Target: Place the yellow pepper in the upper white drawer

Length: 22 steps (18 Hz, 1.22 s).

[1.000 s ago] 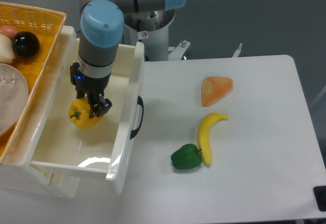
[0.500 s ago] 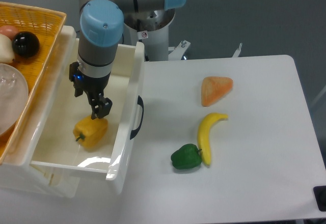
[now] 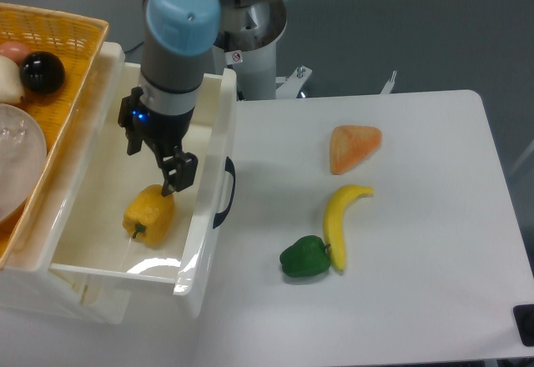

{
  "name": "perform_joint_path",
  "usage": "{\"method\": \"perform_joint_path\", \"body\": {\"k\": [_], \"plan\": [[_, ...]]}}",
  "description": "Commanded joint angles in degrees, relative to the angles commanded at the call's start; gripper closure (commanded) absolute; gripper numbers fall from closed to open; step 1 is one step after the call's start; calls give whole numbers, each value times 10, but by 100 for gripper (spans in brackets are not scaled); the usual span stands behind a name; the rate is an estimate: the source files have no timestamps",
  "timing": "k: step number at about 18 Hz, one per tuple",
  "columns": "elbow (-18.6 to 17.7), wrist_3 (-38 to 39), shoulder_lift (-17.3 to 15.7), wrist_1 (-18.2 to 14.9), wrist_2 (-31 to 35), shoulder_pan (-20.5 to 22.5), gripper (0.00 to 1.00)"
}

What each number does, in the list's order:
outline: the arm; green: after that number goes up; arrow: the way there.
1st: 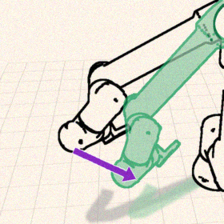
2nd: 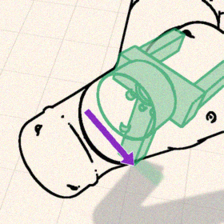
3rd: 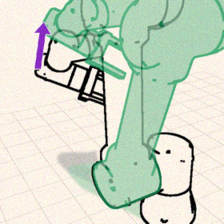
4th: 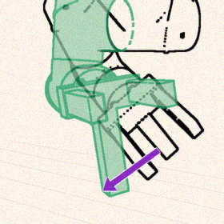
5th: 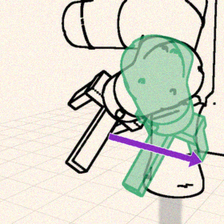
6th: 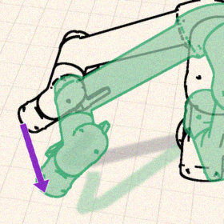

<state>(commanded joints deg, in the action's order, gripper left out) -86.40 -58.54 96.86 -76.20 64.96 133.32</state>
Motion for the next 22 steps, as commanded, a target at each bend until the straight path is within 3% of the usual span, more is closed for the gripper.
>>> {"method": "perform_joint_path", "body": {"k": [9,13,15,22], "plan": [[0,30,-3,3,-14,129,0],[-7,30,23,4,-6,172,0],[-7,29,32,6,13,190,0],[-7,11,90,13,170,202,0]]}}
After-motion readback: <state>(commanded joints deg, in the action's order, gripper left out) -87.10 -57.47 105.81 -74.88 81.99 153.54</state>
